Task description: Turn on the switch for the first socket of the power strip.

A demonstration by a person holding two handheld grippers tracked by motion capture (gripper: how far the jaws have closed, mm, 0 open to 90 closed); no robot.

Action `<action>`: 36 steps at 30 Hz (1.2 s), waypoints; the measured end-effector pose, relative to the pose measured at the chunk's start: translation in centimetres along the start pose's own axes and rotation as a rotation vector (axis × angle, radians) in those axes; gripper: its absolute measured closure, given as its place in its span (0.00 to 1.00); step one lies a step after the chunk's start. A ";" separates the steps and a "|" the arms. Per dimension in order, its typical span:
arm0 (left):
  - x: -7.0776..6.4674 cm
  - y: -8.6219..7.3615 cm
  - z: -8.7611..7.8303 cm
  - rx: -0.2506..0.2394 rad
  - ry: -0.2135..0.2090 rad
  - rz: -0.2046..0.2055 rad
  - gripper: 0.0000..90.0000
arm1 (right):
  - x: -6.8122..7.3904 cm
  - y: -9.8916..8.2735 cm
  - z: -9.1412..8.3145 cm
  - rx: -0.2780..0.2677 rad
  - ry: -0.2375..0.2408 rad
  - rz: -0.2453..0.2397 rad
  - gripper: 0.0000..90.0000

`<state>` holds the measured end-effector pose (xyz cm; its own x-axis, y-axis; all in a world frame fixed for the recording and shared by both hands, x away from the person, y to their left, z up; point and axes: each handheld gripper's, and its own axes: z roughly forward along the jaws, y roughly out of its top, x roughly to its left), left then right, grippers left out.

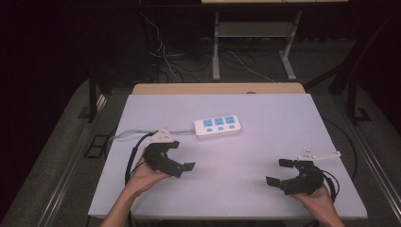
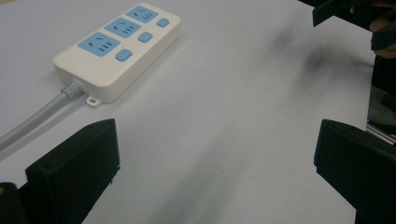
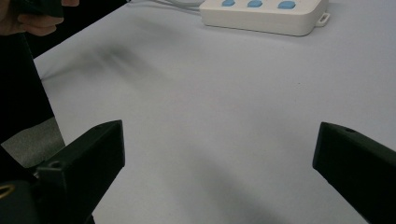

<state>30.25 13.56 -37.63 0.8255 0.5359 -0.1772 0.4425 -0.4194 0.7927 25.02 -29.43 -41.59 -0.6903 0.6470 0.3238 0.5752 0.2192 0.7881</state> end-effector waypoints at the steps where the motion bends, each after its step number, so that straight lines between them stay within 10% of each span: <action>1: 0.0 0.1 0.1 0.004 0.000 0.002 0.00 | 0.0 0.0 0.0 0.000 0.000 0.000 0.02; 36: 1.3 6.2 2.3 0.092 0.002 0.094 0.00 | 0.0 0.0 0.1 -0.005 0.002 -0.002 0.02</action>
<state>34.89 10.00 -34.28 0.8644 0.4921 -0.1033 0.3933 -0.5337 0.7486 25.02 -29.40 -41.64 -0.6925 0.6448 0.3234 0.5717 0.2171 0.7912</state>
